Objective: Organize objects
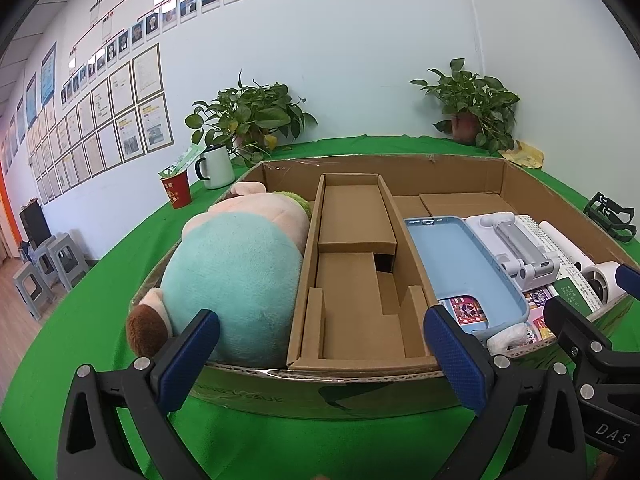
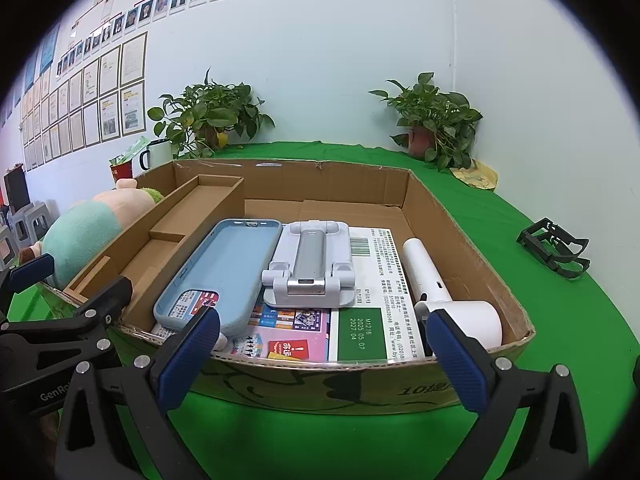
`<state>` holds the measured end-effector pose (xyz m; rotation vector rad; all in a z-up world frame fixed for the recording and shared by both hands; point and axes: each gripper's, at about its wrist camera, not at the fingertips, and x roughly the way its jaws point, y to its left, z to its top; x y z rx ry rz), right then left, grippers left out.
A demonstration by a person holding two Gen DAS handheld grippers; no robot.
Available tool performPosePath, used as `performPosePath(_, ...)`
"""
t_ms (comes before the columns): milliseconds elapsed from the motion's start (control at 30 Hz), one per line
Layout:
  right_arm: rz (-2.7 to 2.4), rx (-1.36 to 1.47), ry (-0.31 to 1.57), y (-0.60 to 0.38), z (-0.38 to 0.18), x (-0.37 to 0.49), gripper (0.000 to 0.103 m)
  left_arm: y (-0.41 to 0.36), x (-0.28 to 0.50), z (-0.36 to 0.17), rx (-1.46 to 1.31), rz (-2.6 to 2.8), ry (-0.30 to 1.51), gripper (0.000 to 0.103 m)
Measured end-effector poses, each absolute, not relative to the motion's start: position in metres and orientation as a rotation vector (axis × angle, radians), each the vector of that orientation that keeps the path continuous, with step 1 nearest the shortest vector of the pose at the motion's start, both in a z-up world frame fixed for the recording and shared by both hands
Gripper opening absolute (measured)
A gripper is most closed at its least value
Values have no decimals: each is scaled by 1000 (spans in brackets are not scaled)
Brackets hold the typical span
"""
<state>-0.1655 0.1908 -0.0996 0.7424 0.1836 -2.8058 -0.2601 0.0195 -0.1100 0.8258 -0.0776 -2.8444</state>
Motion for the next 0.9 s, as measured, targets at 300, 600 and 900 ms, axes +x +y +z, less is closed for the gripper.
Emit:
performPosePath(300, -2781, 739, 171, 190, -100, -166, 103, 19, -261, -111, 825, -2845, -82, 103)
performPosePath(600, -2781, 739, 171, 189, -100, -166, 103, 19, -262, -112, 825, -2846, -81, 103)
performPosePath(900, -2783, 740, 174, 190, -100, -166, 103, 19, -262, -112, 825, -2846, -80, 103)
